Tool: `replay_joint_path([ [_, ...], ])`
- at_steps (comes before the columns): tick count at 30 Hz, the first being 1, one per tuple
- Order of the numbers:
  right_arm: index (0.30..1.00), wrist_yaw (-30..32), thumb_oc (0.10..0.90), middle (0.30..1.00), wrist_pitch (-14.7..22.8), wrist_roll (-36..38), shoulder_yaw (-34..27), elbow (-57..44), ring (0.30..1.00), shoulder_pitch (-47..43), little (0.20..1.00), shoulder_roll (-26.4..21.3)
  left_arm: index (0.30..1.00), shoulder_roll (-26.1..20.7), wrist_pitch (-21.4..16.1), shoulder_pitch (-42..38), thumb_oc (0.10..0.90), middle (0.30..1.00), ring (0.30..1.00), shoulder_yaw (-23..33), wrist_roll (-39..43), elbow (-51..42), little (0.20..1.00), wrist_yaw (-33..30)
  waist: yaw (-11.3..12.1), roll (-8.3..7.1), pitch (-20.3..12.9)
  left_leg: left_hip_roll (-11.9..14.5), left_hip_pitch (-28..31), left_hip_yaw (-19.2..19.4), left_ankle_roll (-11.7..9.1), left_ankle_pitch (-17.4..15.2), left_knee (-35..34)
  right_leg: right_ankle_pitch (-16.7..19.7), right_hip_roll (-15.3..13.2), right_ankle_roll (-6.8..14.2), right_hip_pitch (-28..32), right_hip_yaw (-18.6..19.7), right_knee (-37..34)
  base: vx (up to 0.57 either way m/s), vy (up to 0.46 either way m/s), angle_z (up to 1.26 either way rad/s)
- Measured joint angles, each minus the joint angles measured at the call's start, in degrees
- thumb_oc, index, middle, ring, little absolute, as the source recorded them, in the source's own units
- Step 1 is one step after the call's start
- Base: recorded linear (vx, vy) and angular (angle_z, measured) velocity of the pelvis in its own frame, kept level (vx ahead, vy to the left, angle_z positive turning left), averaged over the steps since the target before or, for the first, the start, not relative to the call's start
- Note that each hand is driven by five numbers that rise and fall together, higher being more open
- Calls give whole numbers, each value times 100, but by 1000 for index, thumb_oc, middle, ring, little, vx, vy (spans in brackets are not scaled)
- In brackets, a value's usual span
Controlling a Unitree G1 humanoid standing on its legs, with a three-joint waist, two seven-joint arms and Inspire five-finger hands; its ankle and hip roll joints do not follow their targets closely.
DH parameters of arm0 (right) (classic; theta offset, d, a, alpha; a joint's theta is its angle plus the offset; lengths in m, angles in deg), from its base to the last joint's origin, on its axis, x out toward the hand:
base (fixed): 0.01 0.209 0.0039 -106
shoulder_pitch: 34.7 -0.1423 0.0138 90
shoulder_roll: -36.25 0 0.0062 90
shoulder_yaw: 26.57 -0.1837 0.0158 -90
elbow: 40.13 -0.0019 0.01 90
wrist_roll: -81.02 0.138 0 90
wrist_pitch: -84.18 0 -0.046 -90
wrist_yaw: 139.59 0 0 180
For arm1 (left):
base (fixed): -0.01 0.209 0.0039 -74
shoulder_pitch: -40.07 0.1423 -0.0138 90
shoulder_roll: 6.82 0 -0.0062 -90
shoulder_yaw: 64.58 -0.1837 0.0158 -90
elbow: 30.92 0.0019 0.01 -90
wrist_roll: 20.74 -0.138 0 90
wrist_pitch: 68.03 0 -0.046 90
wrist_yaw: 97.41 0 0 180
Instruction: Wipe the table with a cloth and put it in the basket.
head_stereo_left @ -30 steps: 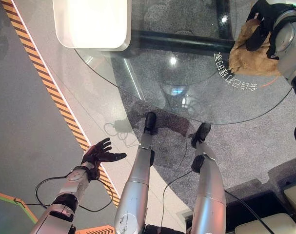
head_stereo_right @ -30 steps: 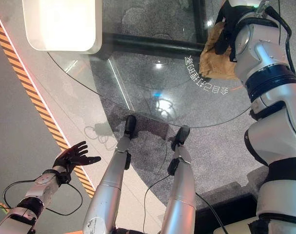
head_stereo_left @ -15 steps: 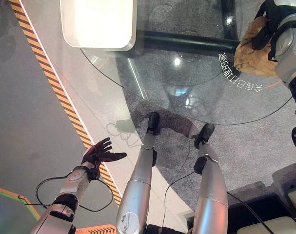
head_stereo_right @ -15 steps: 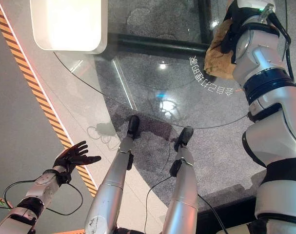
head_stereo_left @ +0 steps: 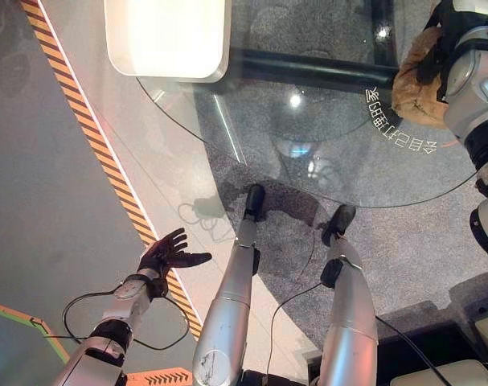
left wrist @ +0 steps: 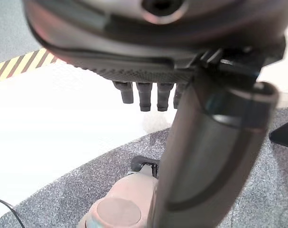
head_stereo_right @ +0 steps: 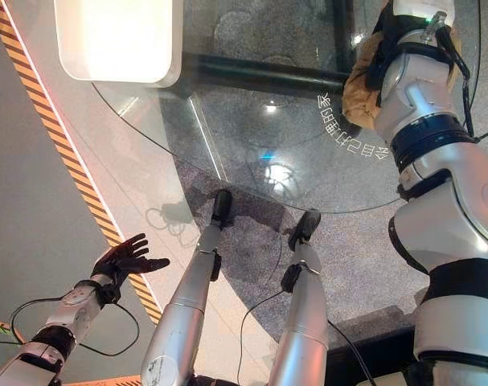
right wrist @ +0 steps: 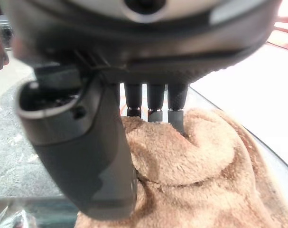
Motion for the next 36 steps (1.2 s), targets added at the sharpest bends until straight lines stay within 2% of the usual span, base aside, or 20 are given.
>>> replay_joint_path([
  [7, 300, 44, 100, 300, -12, -69, 0, -15, 300, 0, 200, 36, 900, 167, 2, 11, 800, 900, 900, -2, -5, -12, 900, -6, 8, 138, -6, -1, 0, -121, -29, 27, -35, -42, -31, -9, 39, -131, 23, 14, 13, 5],
  [22, 300, 58, 100, 300, -16, -180, 2, -582, 300, 88, 200, 104, 900, 315, 6, 13, 800, 900, 900, 1, -18, -95, 900, -29, 18, 146, -4, 20, 13, -147, -51, 54, -78, -61, -9, -24, 39, -150, 23, 0, 0, 0],
  [32, 300, 42, 100, 300, -55, -397, 5, -819, 300, 137, 200, 338, 900, 342, 1, 15, 800, 900, 900, 1, -32, -211, 900, -130, 140, 151, -6, 53, 8, -227, -79, 72, -81, -93, 45, -62, 64, -237, 37, 0, 0, 1],
  [36, 300, 3, 100, 300, -53, -516, 5, -1249, 300, 259, 200, 403, 900, 345, 7, 19, 800, 900, 900, 2, -38, -210, 900, -138, 159, 151, -6, 62, 4, -254, -86, 75, -86, -119, 44, -71, 69, -276, 67, 0, -2, 3],
])
